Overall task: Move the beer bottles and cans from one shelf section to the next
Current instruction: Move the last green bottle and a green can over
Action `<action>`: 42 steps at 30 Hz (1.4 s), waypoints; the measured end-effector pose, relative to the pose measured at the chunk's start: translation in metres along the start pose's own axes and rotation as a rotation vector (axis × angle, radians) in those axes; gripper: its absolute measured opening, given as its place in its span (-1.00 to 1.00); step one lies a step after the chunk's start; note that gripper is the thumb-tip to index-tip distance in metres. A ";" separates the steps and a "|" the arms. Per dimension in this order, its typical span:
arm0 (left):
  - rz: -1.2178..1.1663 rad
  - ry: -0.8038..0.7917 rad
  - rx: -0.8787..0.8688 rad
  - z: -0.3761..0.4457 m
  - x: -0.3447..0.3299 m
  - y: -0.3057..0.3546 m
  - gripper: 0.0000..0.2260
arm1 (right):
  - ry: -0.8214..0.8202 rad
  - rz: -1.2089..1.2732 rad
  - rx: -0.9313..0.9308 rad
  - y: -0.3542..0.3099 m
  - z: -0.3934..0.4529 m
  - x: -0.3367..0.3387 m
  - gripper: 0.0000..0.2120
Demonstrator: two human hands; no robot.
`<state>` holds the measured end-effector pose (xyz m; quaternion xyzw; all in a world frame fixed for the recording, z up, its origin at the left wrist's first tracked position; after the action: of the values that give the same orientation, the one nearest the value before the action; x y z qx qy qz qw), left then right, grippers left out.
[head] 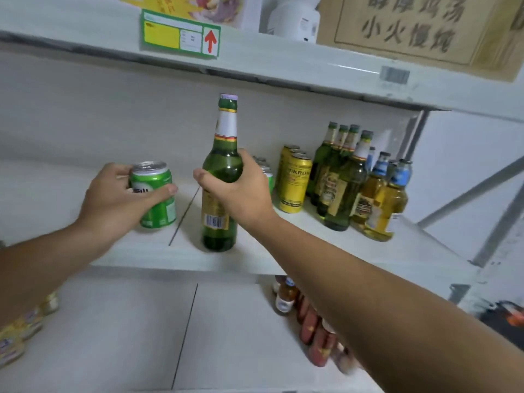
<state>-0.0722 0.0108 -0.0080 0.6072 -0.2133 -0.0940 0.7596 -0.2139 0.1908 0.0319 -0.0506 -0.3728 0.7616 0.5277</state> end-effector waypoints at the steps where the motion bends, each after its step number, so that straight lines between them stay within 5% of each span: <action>1: -0.010 -0.026 -0.002 -0.009 -0.010 0.003 -0.25 | 0.007 -0.013 -0.009 -0.001 -0.008 0.012 -0.54; 10: -0.023 -0.204 -0.031 -0.066 -0.093 0.040 -0.33 | 0.115 -0.139 -0.025 0.001 -0.055 0.141 -0.55; 19: 0.049 -0.217 -0.026 -0.096 -0.161 0.068 -0.35 | 0.221 -0.232 -0.064 0.031 -0.071 0.249 -0.48; 42: 0.060 -0.142 0.062 -0.077 -0.202 0.038 -0.34 | 0.258 -0.264 -0.119 0.101 -0.049 0.257 -0.42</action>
<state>-0.2231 0.1697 -0.0269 0.6155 -0.2873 -0.1075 0.7260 -0.3810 0.4158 0.0150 -0.1297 -0.3499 0.6496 0.6624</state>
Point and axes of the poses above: each hand's wrist, its own z-axis towards the middle knuckle, its own x-axis out of the back of the hand, y = z × x, the point moved 1 cm from there along z, towards the middle knuckle, and after that the axes turned 15 degrees about x, right-handed, at the moved point
